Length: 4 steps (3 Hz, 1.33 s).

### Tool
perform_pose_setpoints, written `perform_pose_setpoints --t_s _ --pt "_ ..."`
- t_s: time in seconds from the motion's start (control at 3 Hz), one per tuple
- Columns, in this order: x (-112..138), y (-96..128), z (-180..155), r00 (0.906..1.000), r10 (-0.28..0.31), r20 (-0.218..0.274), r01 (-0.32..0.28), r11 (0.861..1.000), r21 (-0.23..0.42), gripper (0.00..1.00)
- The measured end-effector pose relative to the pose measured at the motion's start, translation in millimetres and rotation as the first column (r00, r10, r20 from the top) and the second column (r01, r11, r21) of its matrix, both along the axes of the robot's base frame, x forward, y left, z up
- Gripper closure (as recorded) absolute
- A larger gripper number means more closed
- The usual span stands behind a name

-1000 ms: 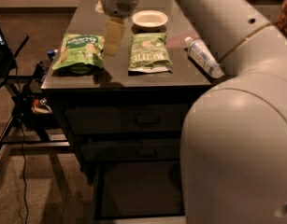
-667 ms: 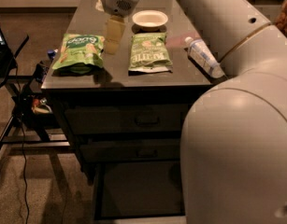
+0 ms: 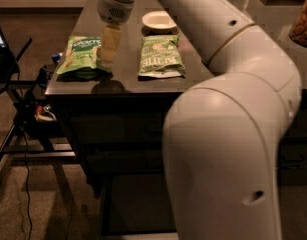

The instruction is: Place green rice chip bag into bottom drawer

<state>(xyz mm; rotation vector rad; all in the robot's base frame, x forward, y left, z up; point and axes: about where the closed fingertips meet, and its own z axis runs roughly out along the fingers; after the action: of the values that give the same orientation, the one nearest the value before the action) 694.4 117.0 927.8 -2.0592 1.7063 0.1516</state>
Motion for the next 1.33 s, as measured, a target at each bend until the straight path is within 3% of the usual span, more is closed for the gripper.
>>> perform_pose_setpoints --t_s 0.33,0.67,1.33 --pt "16.4 15.1 -0.3 0.9996 -0.020 -0.022 0.020 0.999 -0.033 0.00" --pt "20.0 18.3 0.5 0.9997 -0.021 -0.012 0.021 1.000 -0.023 0.00" --pt "25.5 56.6 -4.2 0.9995 -0.011 -0.028 0.012 0.999 0.030 0.00"
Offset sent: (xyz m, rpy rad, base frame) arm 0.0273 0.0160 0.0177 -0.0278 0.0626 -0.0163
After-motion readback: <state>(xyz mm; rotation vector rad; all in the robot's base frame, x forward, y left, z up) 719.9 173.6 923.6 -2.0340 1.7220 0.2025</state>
